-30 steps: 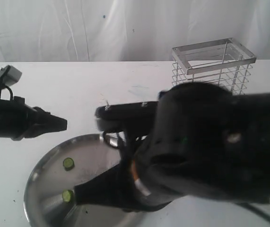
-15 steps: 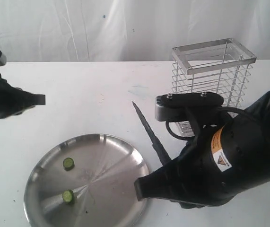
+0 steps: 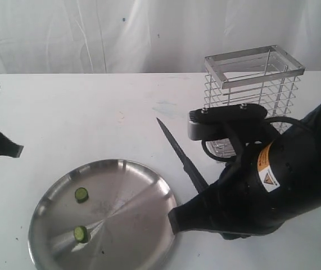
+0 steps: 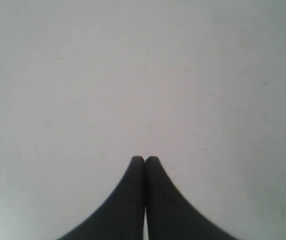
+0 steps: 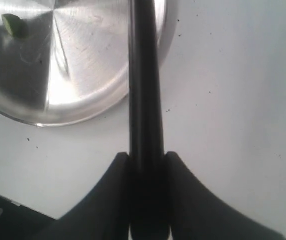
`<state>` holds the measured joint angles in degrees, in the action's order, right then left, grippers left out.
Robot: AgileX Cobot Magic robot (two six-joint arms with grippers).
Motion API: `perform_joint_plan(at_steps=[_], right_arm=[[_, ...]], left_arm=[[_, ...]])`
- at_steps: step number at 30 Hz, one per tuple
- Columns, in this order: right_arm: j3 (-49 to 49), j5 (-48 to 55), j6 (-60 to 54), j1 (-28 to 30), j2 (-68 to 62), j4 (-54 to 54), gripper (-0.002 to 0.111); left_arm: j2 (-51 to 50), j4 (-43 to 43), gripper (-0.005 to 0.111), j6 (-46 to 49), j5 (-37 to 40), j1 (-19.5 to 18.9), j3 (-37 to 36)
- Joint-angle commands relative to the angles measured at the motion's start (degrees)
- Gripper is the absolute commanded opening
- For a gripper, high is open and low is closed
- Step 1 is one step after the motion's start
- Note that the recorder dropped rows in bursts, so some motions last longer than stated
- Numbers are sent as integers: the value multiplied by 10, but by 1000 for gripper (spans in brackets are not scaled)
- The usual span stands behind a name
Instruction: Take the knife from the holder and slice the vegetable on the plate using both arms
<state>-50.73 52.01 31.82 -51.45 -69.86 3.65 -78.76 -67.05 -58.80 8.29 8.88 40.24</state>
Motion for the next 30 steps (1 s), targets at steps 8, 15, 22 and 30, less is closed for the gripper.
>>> perform_joint_plan(at_steps=[8,15,22,30], right_arm=[[2,-73,-8,3,5,12,0],[2,-79,-6,3,5,5,0],[2,-70,-29,3,-7,-59,0],[2,-71,-53,3,-31,-109,0]], left_arm=[[42,759,0,802,319,164,60],[27,780,0,755,273,164,65],[-24,768,0,714,167,161,18],[-53,774,0,727,144,94,19]])
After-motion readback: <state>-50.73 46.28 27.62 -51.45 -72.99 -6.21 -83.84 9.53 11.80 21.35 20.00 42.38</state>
